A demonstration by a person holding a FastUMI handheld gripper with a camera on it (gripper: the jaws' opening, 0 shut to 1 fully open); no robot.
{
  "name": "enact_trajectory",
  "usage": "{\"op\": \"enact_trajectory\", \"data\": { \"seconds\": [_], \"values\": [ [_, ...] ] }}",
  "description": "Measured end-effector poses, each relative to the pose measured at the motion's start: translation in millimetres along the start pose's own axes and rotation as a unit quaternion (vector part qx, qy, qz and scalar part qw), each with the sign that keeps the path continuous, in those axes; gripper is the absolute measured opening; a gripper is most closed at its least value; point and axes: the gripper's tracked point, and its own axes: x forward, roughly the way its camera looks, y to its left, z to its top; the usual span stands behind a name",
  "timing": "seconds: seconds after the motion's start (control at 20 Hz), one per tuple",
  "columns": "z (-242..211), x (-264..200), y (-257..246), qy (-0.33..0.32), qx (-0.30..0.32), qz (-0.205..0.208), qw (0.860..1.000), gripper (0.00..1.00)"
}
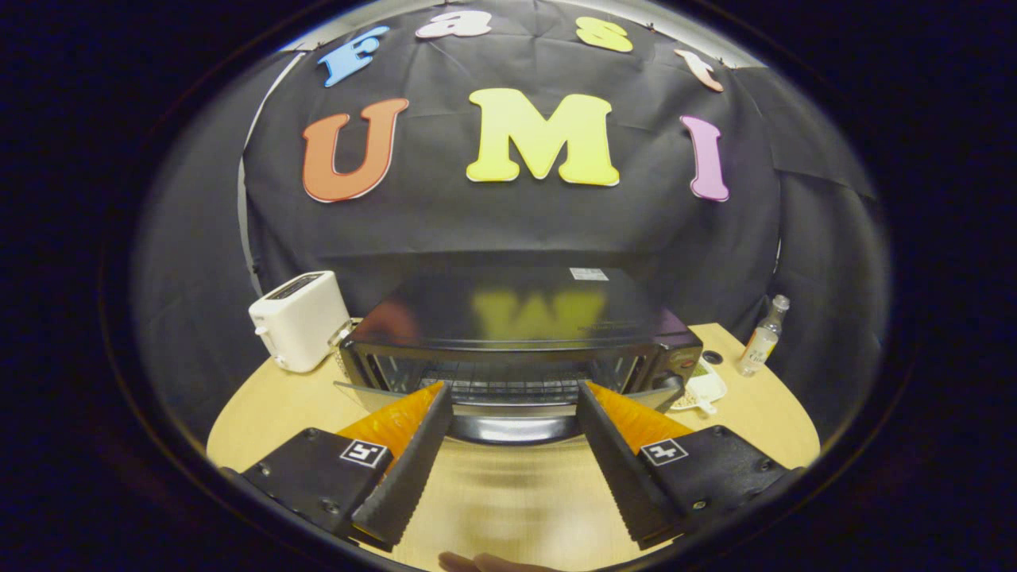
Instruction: Open the toaster oven, put the food inside, and close the toaster oven door.
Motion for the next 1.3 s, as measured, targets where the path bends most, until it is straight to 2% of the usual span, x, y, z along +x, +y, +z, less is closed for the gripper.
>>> {"op": "enact_trajectory", "data": {
  "seconds": [0.45,0.75,0.9,1.1,1.3],
  "values": [
    [-62,-31,-3,-0.043,0.011,0.007,0.999,1.0],
    [-110,-40,-5,-0.045,0.018,0.004,0.999,1.0],
    [-146,-40,-6,-0.021,0.018,0.003,1.0,1.0],
    [-195,-28,-6,0.048,0.032,0.008,0.998,0.99],
    [-196,-27,-5,0.038,0.025,0.009,0.999,0.99]
  ]
}}
